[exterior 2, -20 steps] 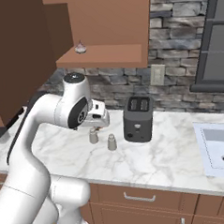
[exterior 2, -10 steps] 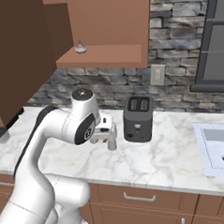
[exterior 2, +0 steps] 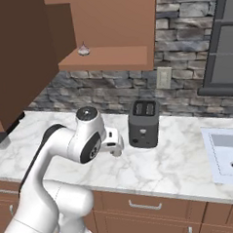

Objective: Pick the shaker and shaker from the counter and place them in the cabinet.

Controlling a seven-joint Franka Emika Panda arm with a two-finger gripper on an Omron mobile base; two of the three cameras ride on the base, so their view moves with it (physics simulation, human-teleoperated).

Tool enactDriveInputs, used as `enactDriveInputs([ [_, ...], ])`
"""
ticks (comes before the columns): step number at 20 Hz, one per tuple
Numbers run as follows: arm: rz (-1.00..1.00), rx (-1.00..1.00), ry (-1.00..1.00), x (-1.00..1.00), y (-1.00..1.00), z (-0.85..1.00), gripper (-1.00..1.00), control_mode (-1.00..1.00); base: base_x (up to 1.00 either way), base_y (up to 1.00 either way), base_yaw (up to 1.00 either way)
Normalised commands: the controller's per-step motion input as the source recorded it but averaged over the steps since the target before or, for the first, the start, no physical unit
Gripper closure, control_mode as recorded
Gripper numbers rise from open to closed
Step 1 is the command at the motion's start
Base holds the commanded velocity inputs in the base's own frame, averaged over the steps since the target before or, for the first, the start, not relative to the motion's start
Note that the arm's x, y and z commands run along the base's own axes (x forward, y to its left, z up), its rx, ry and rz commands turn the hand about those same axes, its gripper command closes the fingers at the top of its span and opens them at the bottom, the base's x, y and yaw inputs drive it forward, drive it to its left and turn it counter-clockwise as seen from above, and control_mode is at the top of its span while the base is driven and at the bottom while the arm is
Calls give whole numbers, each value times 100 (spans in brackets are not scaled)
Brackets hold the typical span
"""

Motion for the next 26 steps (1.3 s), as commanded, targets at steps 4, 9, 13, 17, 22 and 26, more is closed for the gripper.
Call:
enactDriveInputs([
  [4, 1, -3, -6, 30, -1, -39, -100, -100, 0, 0, 0],
  [9, 2, -3, -5, 25, -1, -32, -100, -100, 0, 0, 0],
  [13, 0, -2, -6, 25, -3, -28, -100, -100, 0, 0, 0],
  [17, 2, 0, -6, 7, -18, -11, -100, -100, 0, 0, 0],
  [22, 4, 4, -9, 0, -23, 0, -100, -100, 0, 0, 0],
  [26, 3, 7, -10, -1, -21, 0, -100, -100, 0, 0, 0],
])
